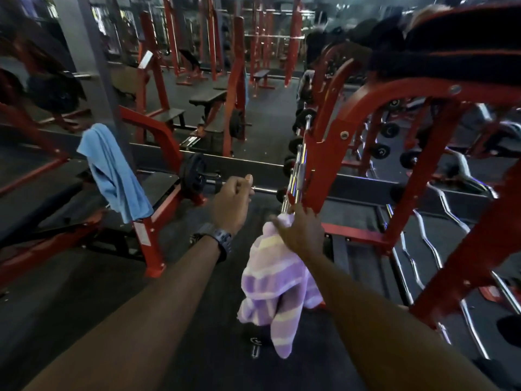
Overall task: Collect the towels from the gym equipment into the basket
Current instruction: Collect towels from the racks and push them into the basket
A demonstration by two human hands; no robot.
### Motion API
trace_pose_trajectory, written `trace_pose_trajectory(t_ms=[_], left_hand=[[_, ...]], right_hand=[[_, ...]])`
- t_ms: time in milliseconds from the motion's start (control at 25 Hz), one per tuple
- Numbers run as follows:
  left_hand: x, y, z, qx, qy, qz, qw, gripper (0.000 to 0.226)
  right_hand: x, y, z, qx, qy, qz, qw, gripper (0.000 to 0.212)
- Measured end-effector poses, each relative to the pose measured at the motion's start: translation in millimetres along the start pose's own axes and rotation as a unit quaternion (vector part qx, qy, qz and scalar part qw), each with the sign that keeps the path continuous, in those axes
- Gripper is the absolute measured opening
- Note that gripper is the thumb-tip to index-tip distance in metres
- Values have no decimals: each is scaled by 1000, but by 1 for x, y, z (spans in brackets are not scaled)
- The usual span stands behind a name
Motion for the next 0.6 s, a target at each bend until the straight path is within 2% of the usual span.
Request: trace_pose_trajectory(t_ms=[80, 120, 160, 240, 360, 400, 480, 520, 600], left_hand=[[-9, -21, 9, 7, -10, -1, 1000, 35], [-11, -29, 13, 7, -14, -2, 1000, 36], [-12, -36, 16, 5, -14, -4, 1000, 35], [-10, -54, 23, 5, -10, 1, 1000, 32], [1, -78, 16, 28, 11, 7, 1000, 36], [6, -85, 8, 40, 14, 11, 999, 37], [16, -97, -13, 67, 5, 28, 997, 32], [22, -105, -29, 85, 5, 35, 996, 30], [35, -122, -71, 123, 17, 47, 991, 27]], right_hand=[[7, -3, 39, -85, 96, -30, 991, 78], [8, -3, 55, -110, 150, -64, 981, 77], [8, -2, 66, -114, 202, -111, 966, 67], [1, -9, 75, -64, 253, -210, 942, 39], [-21, -24, 65, 11, 181, -301, 936, 12], [-34, -35, 54, 37, 143, -296, 944, 12], [-63, -64, 30, 57, 83, -246, 964, 25], [-86, -79, 20, 62, 51, -229, 970, 33], [-145, -103, 1, 71, -28, -218, 973, 35]])
Point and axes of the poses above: each hand's wrist, its own y-axis away from the middle knuckle, its own z-axis out of the palm, x = y × z, the point moved 7 cm from there along -y, towards the middle knuckle, and after that the axes turned 7 degrees about x, right-handed, at the moved point
